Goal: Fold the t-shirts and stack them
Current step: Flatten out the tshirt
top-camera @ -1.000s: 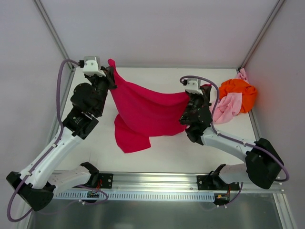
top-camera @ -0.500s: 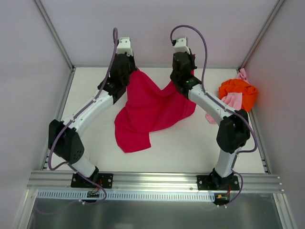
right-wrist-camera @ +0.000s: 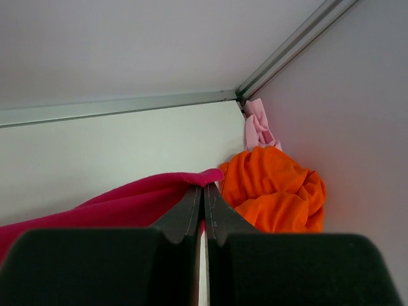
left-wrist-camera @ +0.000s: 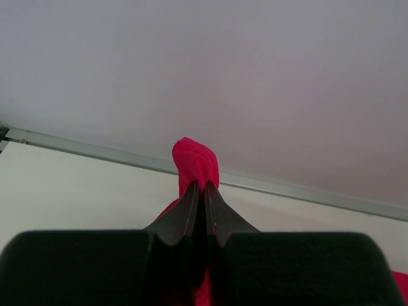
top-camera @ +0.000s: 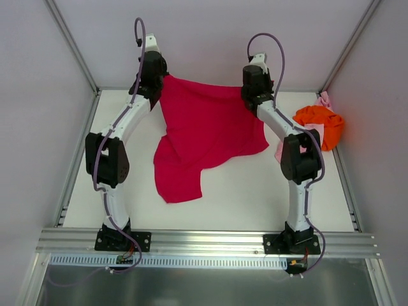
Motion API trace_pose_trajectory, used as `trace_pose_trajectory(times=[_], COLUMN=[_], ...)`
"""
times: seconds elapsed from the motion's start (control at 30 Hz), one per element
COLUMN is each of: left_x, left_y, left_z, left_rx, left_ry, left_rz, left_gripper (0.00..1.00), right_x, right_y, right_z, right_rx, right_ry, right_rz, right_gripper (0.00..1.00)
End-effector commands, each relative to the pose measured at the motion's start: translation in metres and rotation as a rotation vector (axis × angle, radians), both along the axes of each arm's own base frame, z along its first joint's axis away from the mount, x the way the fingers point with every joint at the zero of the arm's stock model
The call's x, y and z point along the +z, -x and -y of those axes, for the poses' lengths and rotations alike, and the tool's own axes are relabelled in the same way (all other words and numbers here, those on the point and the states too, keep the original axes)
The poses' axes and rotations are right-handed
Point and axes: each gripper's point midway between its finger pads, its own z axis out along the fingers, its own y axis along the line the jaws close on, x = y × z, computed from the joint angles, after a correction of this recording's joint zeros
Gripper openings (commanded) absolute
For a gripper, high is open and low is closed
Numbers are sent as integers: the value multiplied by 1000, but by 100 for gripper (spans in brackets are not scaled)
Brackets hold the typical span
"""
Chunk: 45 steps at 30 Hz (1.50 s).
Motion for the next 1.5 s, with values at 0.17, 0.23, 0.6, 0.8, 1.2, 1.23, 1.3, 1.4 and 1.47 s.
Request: trace_pose_trajectory(times=[0.17,0.23,0.6,0.8,1.2,1.23,1.3,1.4,1.47], left_x=[15,7,-22,-29,-44,-46,-51,-57,-53], left_y=[-42,-50,-65,-73,-89,-89,-89,-87,-84], left_z=[-59,-76,-118,-121,-115,-114,-115,-113,-110], left_rx=[116,145,218,206,181,180,186,180,163], left_ry=[82,104,127,128,151,152,154,161,165], left_rz=[39,29,-20,-32,-58,-60,-71,-88,-81], left_gripper=[0,0,0,0,0,0,0,6,35], right_x=[7,4,12,2,-12,-17,-24,-29,-31], right_y=[-27,-31,-44,-58,-68,-67,-67,-62,-60], right_z=[20,29,54,55,75,76,75,73,70], right_rx=[-99,-134,-303,-281,-294,-291,-273,-246,-215], right_ry=[94,93,203,165,112,108,90,70,50], right_rz=[59,51,119,103,87,74,58,34,26], right_gripper=[1,1,1,1,1,1,31,88,94])
